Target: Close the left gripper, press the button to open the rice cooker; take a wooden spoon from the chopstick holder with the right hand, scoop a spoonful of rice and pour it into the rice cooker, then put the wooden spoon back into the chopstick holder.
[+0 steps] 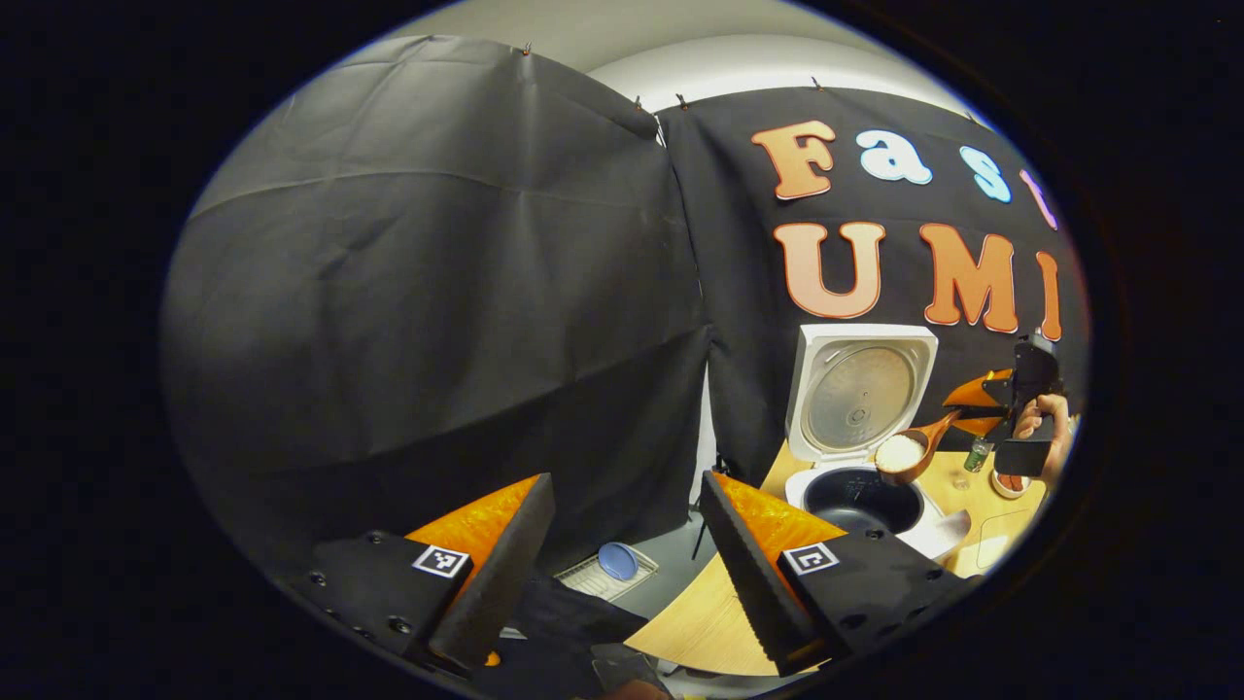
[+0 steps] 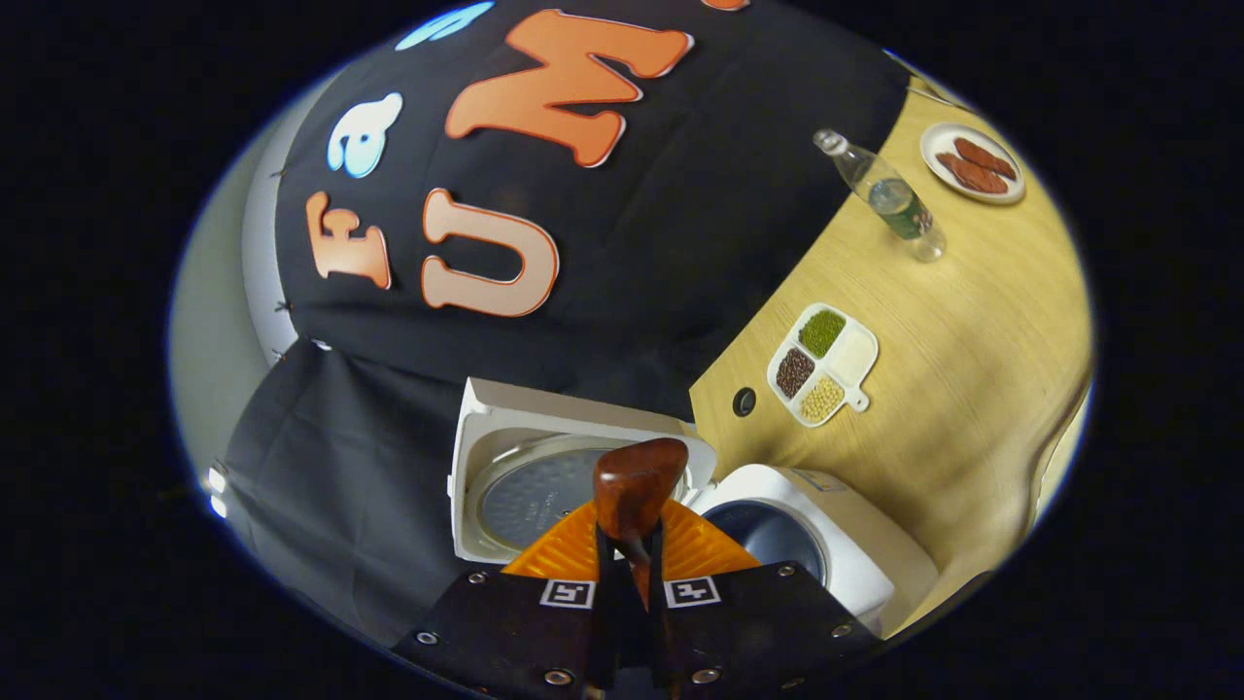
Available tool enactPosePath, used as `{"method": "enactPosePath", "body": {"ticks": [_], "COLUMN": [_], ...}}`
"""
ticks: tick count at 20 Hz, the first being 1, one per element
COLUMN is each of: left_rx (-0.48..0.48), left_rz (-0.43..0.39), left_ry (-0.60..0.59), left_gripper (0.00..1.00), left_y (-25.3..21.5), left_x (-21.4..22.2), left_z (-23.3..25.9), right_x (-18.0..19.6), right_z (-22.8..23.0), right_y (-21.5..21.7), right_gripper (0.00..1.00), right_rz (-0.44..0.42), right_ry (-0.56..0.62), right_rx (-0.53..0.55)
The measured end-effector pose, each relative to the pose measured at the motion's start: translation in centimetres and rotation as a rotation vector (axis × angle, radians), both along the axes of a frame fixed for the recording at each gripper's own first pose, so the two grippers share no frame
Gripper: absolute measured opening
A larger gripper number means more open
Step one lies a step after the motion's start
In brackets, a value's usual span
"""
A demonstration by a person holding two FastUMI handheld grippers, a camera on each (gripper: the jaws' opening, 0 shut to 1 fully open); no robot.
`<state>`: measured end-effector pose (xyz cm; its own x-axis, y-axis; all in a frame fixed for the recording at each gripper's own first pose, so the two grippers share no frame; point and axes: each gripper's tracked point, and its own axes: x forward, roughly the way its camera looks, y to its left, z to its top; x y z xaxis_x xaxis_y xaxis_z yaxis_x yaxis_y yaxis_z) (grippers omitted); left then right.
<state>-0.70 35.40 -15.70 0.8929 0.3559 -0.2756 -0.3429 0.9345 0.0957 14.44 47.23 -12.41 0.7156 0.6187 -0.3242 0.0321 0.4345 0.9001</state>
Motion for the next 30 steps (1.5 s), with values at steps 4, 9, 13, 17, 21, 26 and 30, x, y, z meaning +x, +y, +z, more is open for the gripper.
{"method": "enactPosePath", "body": {"ticks": [4, 9, 13, 17, 21, 26, 30], "left_rx": [-0.005, -0.001, -0.022, -0.020, -0.016, -0.020, -0.012], "left_rz": [-0.025, -0.054, -0.044, -0.029, -0.015, -0.004, 0.000], "left_ry": [-0.012, -0.019, -0.012, -0.006, -0.002, -0.001, 0.013], "left_gripper": [1.00, 0.99, 0.99, 0.99, 0.99, 0.99, 0.99], "left_y": [-0.7, -1.0, -0.9, -0.7, -0.5, -0.4, -0.1], "left_x": [0.8, 1.0, 1.3, 1.3, 1.3, 1.1, 0.9], "left_z": [0.0, 0.1, -0.5, -0.9, -1.1, -1.2, -1.6], "right_x": [0.3, 0.3, 0.1, -0.1, -0.2, -0.4, -0.4], "right_z": [1.1, 1.6, 1.6, 2.4, 3.7, 4.6, 4.7], "right_y": [0.5, 0.9, 1.4, 2.4, 3.2, 4.3, 4.9], "right_gripper": [0.12, 0.12, 0.12, 0.12, 0.12, 0.12, 0.12], "right_rz": [0.027, 0.049, 0.072, 0.090, 0.112, 0.141, 0.159], "right_ry": [-0.108, -0.200, -0.241, -0.302, -0.392, -0.472, -0.511], "right_rx": [-0.127, -0.278, -0.337, -0.402, -0.477, -0.531, -0.566]}}
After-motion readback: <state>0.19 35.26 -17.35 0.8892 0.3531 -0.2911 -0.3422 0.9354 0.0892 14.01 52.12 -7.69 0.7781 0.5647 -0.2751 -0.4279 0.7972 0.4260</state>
